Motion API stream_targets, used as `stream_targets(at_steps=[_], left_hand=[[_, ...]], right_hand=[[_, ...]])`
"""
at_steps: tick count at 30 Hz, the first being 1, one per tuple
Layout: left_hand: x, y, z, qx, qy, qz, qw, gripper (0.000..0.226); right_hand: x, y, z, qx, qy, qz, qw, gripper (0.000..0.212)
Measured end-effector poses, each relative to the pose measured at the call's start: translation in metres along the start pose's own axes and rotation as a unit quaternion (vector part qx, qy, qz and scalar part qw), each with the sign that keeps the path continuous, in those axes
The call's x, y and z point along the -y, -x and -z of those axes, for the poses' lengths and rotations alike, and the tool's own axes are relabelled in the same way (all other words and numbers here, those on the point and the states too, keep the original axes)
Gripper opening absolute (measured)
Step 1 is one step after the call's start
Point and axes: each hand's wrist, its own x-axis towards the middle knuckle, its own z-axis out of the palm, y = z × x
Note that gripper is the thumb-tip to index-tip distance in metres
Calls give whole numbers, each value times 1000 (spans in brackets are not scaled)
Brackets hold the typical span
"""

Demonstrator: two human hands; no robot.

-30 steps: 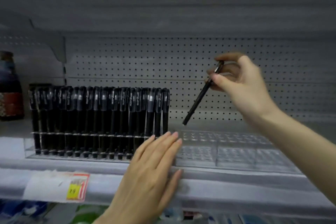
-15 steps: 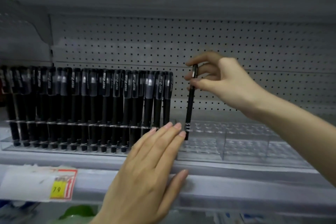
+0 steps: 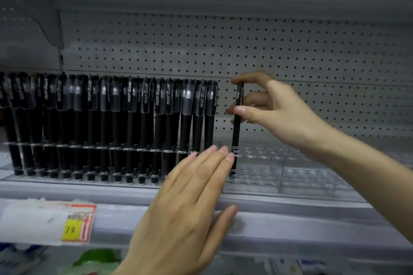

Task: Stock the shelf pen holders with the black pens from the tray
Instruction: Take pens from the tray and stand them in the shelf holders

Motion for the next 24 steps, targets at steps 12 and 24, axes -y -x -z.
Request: stream_targets(at_steps=[12, 24], left_hand=[[-3, -3, 9, 41, 57, 39, 997, 54], [-36, 135, 83, 97, 195, 246, 944, 54]], right_hand=[[11, 43, 13, -53, 48, -44, 996, 43], [31, 147, -74, 51, 112, 96, 988, 22]])
